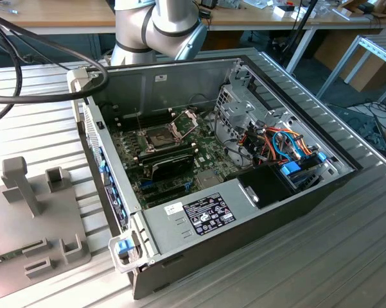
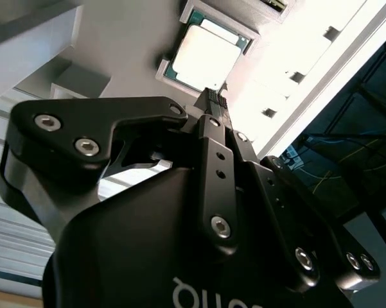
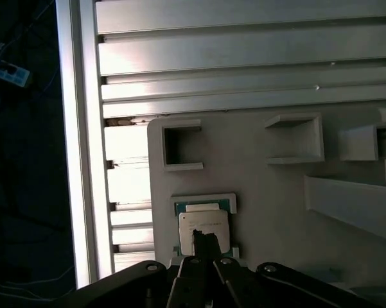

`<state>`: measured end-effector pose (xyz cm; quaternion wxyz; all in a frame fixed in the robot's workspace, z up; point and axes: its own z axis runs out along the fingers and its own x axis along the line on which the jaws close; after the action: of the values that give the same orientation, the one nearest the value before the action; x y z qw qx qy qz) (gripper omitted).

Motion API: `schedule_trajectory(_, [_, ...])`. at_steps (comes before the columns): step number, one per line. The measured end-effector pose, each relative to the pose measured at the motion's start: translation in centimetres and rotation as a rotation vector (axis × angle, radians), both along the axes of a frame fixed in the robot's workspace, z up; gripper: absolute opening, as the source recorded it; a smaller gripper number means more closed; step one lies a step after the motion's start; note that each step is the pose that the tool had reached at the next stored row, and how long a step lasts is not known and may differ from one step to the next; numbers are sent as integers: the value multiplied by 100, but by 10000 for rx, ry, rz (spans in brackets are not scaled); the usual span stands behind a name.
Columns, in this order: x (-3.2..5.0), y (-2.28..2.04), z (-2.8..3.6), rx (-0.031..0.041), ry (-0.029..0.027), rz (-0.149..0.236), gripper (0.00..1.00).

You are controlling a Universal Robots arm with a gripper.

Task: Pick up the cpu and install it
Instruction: 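Reach for the cpu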

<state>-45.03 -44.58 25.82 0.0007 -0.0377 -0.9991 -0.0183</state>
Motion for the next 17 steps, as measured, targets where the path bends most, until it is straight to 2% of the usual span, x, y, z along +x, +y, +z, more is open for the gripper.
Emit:
schedule_trajectory(3, [1,-4,-4,1,-5,1,11])
schedule_trajectory(7, [0,-45,-4,-7,-2,0,11])
schedule_trajectory(12, [0,-46,-3,-6,-3,0,11])
schedule_trajectory(15, [0,-46,20,-7,-3,0,11])
schedule_trajectory(17, [0,-46,65,-6,-3,0,11])
